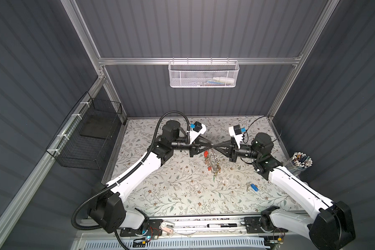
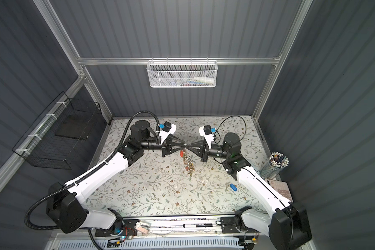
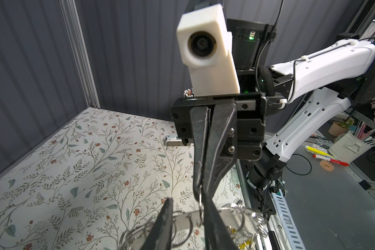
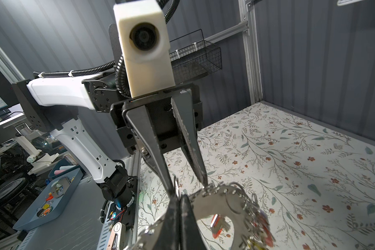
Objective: Put the keys on the keyring
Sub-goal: 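Hold the ring plate with the left gripper while the right gripper releases it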
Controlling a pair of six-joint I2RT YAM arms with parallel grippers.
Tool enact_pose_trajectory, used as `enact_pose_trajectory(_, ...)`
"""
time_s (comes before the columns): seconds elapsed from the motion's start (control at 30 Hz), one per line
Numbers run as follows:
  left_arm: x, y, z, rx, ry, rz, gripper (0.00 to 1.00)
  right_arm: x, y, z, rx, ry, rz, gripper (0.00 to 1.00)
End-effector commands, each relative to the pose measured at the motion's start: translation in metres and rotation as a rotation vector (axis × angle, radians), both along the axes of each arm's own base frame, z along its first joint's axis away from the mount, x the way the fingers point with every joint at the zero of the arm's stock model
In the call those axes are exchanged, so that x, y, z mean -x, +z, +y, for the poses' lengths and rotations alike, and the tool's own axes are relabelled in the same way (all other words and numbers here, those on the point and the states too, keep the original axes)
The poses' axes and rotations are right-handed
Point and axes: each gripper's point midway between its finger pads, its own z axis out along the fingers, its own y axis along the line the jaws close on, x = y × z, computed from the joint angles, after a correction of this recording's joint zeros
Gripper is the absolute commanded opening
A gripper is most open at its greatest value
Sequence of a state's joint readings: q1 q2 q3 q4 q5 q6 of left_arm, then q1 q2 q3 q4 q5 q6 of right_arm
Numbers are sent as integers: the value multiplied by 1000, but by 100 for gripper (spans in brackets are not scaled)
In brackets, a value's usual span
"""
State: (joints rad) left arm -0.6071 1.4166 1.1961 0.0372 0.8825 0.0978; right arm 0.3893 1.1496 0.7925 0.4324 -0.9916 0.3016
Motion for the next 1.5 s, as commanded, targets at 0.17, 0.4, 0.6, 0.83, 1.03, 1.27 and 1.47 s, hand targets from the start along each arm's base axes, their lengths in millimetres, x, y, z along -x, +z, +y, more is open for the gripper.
enact_pose_trajectory(0.17, 1, 3, -2, -11, -19, 7, 14, 6, 10, 2, -13, 23, -61, 0)
enact_pose_trajectory(0.4, -1, 0, -2, -20, -4, 11, 0, 5, 10, 2, -11, 22, -67, 0)
enact_pose_trajectory(0.6, -6, 3, 1, 9, 54, 1, 0, 3, 12, 1, -15, -1, -60, 9)
enact_pose_trajectory(0.83, -12, 7, 5, 91, 121, -9, 0, -3, 22, -15, -46, -108, -41, 30)
enact_pose_trajectory(1.03, -10, 10, 10, 152, 148, -24, 0, -15, 21, -34, -76, -239, 35, 29)
enact_pose_trajectory(1.27, -14, 4, 13, 193, 196, -58, 0, -21, 4, -37, -60, -278, 182, 32)
enact_pose_trajectory(1.47, -22, -2, 14, 237, 265, -95, 0, -28, -10, -42, -41, -340, 257, 36)
